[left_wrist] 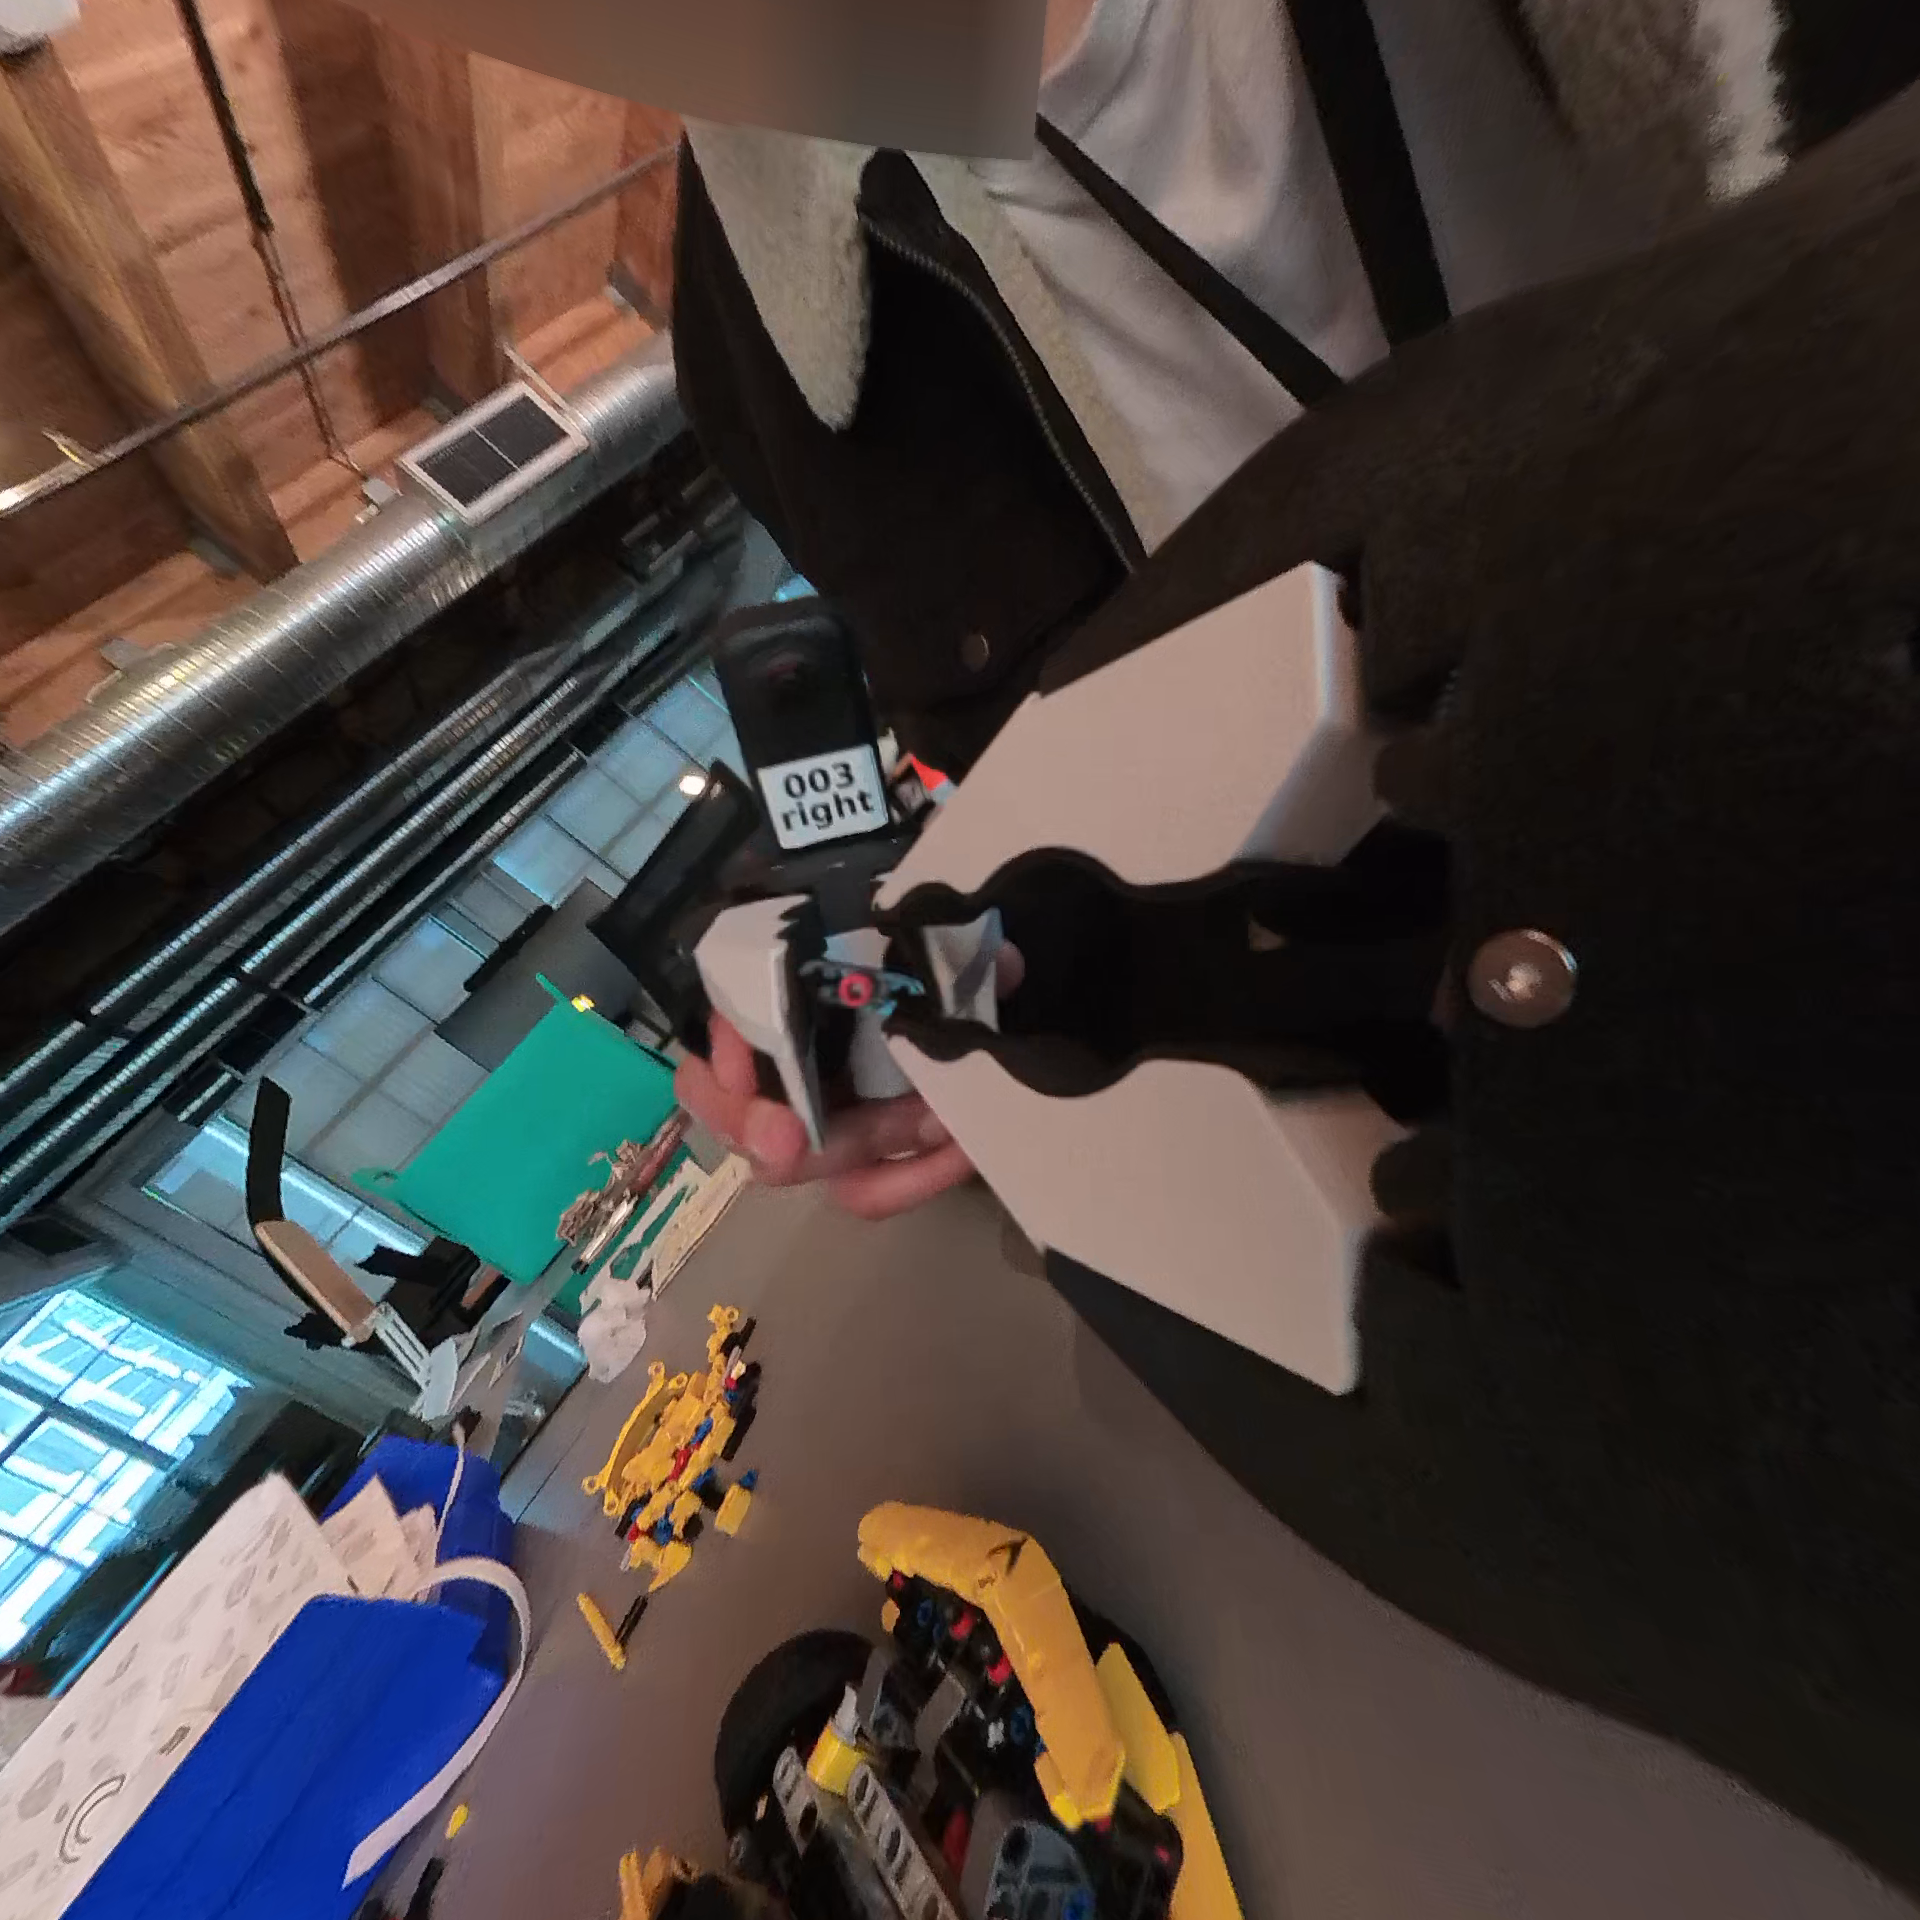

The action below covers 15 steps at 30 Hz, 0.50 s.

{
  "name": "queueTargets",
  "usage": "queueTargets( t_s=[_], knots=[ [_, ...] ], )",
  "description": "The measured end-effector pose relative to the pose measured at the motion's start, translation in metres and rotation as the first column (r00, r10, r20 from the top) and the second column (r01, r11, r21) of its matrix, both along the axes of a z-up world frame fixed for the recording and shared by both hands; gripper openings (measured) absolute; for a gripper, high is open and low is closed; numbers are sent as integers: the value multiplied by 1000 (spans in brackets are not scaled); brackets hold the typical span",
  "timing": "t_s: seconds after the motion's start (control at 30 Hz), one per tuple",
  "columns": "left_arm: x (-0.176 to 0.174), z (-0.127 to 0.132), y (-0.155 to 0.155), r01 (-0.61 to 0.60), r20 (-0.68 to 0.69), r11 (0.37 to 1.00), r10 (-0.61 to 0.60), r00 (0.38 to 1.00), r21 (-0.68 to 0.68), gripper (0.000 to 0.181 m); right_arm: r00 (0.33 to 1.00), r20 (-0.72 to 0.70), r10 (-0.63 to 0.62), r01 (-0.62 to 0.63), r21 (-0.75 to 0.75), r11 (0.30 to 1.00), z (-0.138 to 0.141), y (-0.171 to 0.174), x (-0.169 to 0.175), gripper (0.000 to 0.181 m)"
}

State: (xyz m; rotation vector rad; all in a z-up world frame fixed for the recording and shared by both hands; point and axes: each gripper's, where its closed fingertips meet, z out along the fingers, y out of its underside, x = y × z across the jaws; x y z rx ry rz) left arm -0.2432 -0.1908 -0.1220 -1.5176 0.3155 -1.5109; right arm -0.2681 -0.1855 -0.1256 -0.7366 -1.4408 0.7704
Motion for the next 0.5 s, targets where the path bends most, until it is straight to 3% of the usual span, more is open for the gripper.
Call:
queueTargets(
  t_s=[0.13, 0.23, 0.27, 0.5],
  knots=[
    [-3, 10, -9, 104, 137, 994, -97, 986, -43, 15, 995, -63, 80, -84, -64, 994, 9, -7, 1, 22],
    [-10, 30, -22, 237, 334, 971, -214, 918, -28, 12, 979, -125, 163, -178, -121, 977, 18, -14, 6, 20],
    [-10, 32, -24, 254, 353, 967, -231, 906, -18, 0, 978, -126, 167, -182, -118, 976, 18, -15, 6, 20],
    [-27, 25, -4, 83, 322, 996, -65, 945, -41, 5, 980, -105, 166, -177, -111, 978, 15, -17, 3, 20]
  ],
)
